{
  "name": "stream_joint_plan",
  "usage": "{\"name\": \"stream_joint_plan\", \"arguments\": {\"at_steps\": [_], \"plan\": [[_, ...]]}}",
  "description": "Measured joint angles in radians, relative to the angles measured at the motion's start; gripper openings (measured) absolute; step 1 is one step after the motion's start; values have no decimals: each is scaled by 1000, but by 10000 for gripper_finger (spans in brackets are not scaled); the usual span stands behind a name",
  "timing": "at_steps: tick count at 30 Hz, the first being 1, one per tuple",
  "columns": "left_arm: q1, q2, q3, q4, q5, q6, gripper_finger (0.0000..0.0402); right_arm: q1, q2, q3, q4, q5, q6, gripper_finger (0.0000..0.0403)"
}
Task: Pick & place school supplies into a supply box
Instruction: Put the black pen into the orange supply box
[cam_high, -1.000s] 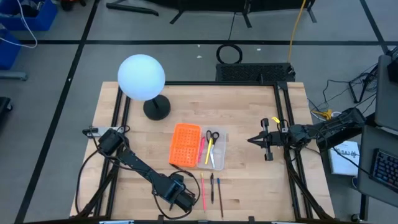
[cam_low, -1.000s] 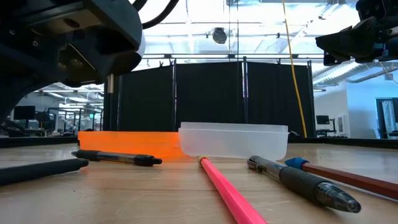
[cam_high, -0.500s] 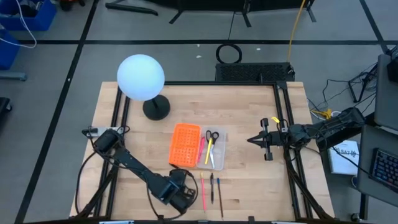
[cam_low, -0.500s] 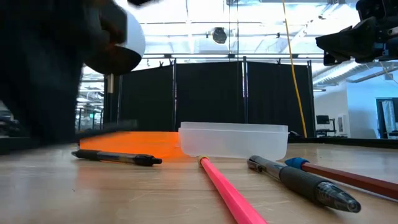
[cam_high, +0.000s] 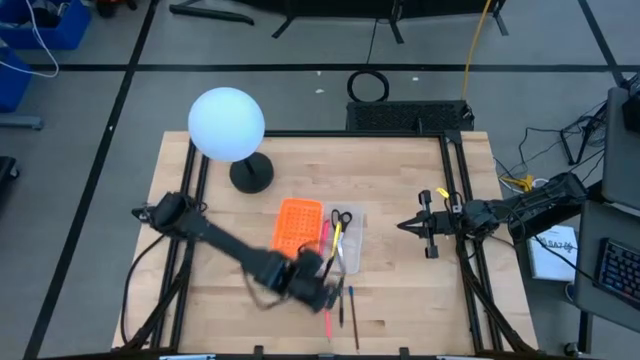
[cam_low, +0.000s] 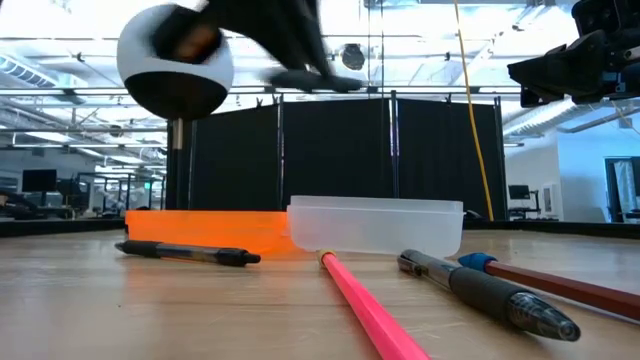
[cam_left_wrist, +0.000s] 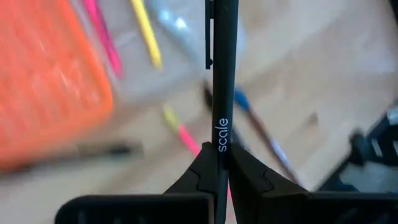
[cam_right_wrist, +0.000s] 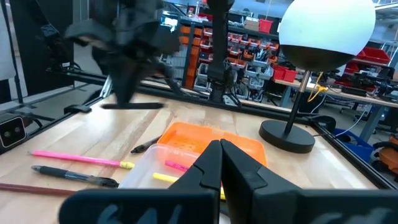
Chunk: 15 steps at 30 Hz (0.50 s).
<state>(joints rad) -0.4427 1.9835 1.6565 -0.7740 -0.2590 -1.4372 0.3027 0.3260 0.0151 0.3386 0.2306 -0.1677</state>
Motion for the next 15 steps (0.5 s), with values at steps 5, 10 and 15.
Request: {"name": "stream_joint_plan", "arguments": {"at_steps": [5,10,15], "plan": [[178,2,20,-19,73,175,19,0,0,0,0,0,-1,0],[314,14,-24,-10,184,252,18,0,0,0,0,0,-1,0],[367,40,-68,0,258,257,18,0,-1,0,-10,0,-7,0]]}}
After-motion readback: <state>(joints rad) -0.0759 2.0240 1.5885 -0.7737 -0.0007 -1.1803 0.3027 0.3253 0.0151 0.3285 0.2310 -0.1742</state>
